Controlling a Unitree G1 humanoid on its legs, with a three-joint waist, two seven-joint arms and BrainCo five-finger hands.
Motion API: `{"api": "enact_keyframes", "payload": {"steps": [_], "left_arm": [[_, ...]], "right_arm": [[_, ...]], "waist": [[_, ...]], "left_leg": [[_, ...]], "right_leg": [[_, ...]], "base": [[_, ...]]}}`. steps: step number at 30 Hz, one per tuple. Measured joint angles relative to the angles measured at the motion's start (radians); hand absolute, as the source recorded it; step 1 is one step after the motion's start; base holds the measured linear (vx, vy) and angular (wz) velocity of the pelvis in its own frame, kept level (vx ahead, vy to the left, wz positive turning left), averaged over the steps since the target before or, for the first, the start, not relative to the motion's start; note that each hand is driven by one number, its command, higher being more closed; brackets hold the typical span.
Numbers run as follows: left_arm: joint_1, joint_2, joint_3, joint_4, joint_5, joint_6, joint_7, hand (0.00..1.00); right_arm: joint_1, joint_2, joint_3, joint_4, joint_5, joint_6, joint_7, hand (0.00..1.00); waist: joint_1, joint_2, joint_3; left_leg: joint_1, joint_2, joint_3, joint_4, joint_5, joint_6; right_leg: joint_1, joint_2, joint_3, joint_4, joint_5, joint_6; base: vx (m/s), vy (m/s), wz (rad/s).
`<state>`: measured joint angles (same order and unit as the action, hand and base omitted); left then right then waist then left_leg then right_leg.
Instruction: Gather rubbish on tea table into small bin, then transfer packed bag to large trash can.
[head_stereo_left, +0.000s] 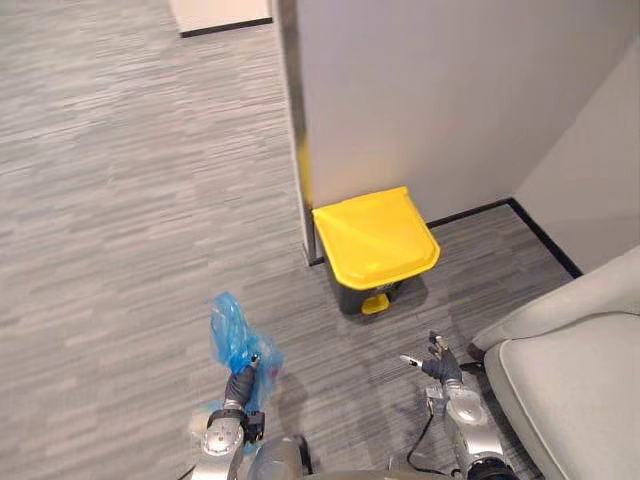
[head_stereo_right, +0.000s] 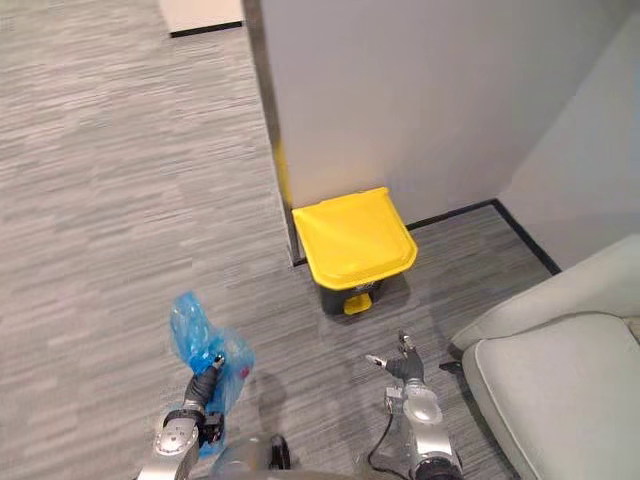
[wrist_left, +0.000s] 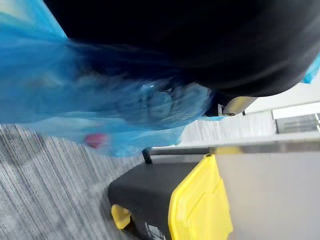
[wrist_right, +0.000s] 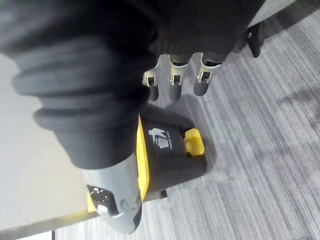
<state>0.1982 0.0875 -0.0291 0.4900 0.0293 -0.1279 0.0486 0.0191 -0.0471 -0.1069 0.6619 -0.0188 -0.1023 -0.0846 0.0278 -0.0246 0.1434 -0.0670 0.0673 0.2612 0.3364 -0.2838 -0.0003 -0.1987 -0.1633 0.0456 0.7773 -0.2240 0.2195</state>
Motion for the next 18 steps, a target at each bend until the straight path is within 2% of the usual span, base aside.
{"api": "enact_keyframes", "payload": {"steps": [1, 2, 4, 5, 6, 7, 8, 9, 11, 12, 14, 15, 16, 17, 18], "left_arm": [[0.000, 0.001, -0.010, 0.002, 0.000, 0.001, 0.000, 1.00], [-0.004, 0.000, -0.011, 0.002, 0.000, 0.001, 0.000, 1.00], [-0.030, 0.004, -0.007, 0.019, -0.001, 0.001, 0.001, 1.00], [-0.046, 0.009, -0.004, 0.040, -0.002, 0.001, 0.003, 1.00], [-0.053, 0.015, -0.005, 0.049, -0.002, 0.001, 0.004, 1.00], [-0.057, 0.037, -0.004, 0.058, -0.006, 0.000, 0.004, 1.00], [-0.078, 0.020, -0.005, 0.098, -0.015, 0.002, 0.002, 1.00], [-0.084, 0.004, -0.003, 0.102, -0.016, -0.001, 0.001, 1.00], [-0.096, -0.006, -0.003, 0.102, -0.016, -0.002, -0.001, 1.00], [-0.115, -0.022, -0.004, 0.103, -0.015, -0.002, -0.004, 1.00], [-0.127, -0.043, -0.003, 0.099, -0.015, -0.004, -0.004, 1.00], [-0.128, -0.056, -0.003, 0.093, -0.016, -0.007, -0.004, 1.00], [-0.125, -0.060, -0.003, 0.091, -0.016, -0.007, -0.005, 1.00], [-0.125, -0.068, -0.003, 0.085, -0.016, -0.007, -0.005, 1.00], [-0.126, -0.072, -0.002, 0.079, -0.016, -0.007, -0.005, 1.00]], "right_arm": [[0.014, 0.000, 0.000, 0.000, -0.002, 0.001, 0.000, 0.00], [0.023, 0.000, 0.004, 0.000, -0.007, 0.004, 0.001, 0.00], [0.021, -0.007, 0.005, 0.006, -0.013, 0.004, 0.001, 0.00], [0.008, -0.012, 0.007, 0.027, -0.013, 0.004, 0.001, 0.00], [0.005, -0.013, 0.007, 0.032, -0.013, 0.004, 0.001, 0.00], [0.011, -0.013, 0.007, 0.032, -0.013, 0.003, 0.001, 0.00], [0.002, -0.047, 0.006, 0.070, -0.013, 0.003, 0.000, 0.00], [-0.015, -0.064, 0.003, 0.082, -0.013, 0.003, 0.000, 0.00], [-0.023, -0.070, -0.003, 0.082, -0.013, 0.003, -0.001, 0.00], [-0.021, -0.081, -0.010, 0.081, -0.012, 0.003, -0.001, 0.00], [-0.003, -0.079, -0.011, 0.068, -0.010, 0.003, -0.002, 0.00], [0.024, -0.075, -0.001, 0.034, -0.008, 0.001, -0.001, 0.00], [0.033, -0.070, 0.005, 0.017, -0.007, -0.001, -0.001, 0.00], [0.035, -0.057, 0.001, 0.006, 0.004, -0.004, -0.002, 0.00], [0.032, -0.056, -0.013, 0.004, 0.013, -0.003, -0.003, 0.00]], "waist": [[-0.014, 0.000, 0.000], [-0.017, 0.001, 0.000], [-0.032, 0.012, 0.007], [-0.039, 0.018, 0.007], [-0.040, 0.015, 0.005], [-0.045, -0.003, -0.004], [-0.050, 0.043, 0.002], [-0.039, 0.056, -0.001], [-0.047, 0.059, -0.002], [-0.058, 0.067, 0.003], [-0.062, 0.067, 0.004], [-0.057, 0.066, 0.004], [-0.049, 0.060, 0.006], [-0.042, 0.065, 0.003], [-0.040, 0.071, -0.001]], "left_leg": [[0.024, -0.002, 0.000, -0.010, -0.009, 0.001], [0.061, 0.001, 0.000, -0.021, -0.020, -0.009], [0.107, 0.021, -0.002, -0.031, -0.026, -0.016], [0.130, 0.042, -0.015, -0.044, -0.026, -0.017], [0.141, 0.050, -0.020, -0.046, -0.027, -0.025], [0.154, 0.043, -0.040, -0.045, -0.036, -0.056], [0.166, 0.079, -0.093, -0.036, -0.046, -0.079], [0.155, 0.080, -0.131, -0.042, -0.010, -0.085], [0.157, 0.079, -0.139, -0.043, 0.026, -0.098], [0.162, 0.091, -0.160, -0.016, 0.063, -0.125], [0.144, 0.104, -0.182, 0.104, 0.115, -0.140], [0.099, 0.116, -0.181, 0.265, 0.194, -0.137], [0.067, 0.129, -0.177, 0.347, 0.203, -0.134], [0.004, 0.148, -0.165, 0.435, 0.134, -0.110], [-0.045, 0.154, -0.148, 0.434, 0.086, -0.094]], "right_leg": [[-0.034, -0.008, -0.017, 0.062, -0.017, -0.035], [-0.093, -0.015, -0.064, 0.093, -0.057, -0.099], [-0.170, -0.002, -0.139, 0.054, -0.089, -0.144], [-0.210, 0.030, -0.165, -0.031, -0.082, -0.157], [-0.220, 0.047, -0.171, -0.106, -0.055, -0.171], [-0.216, 0.069, -0.176, -0.273, 0.079, -0.191], [-0.181, 0.103, -0.191, -0.293, 0.144, -0.236], [-0.175, 0.117, -0.187, -0.311, 0.133, -0.247], [-0.169, 0.116, -0.192, -0.312, 0.123, -0.252], [-0.122, 0.117, -0.218, -0.339, 0.119, -0.256], [-0.022, 0.125, -0.241, -0.412, 0.118, -0.256], [0.068, 0.128, -0.243, -0.481, 0.117, -0.253], [0.104, 0.126, -0.240, -0.516, 0.116, -0.253], [0.134, 0.129, -0.241, -0.554, 0.116, -0.253], [0.144, 0.128, -0.243, -0.563, 0.117, -0.252]], "base": [[0.28, 0.007, 0.04], [0.36, -0.043, 0.07], [0.42, -0.126, 0.17], [0.32, -0.141, 0.25], [0.32, -0.148, 0.29], [0.40, -0.163, 0.29], [0.53, -0.213, 0.03], [0.43, -0.174, -0.11], [0.29, -0.129, 0.04], [0.30, -0.125, 0.40], [0.30, -0.113, 0.36], [0.24, -0.053, 0.11], [0.24, -0.036, 0.02], [0.16, 0.010, -0.02], [0.15, 0.019, -0.02]]}}
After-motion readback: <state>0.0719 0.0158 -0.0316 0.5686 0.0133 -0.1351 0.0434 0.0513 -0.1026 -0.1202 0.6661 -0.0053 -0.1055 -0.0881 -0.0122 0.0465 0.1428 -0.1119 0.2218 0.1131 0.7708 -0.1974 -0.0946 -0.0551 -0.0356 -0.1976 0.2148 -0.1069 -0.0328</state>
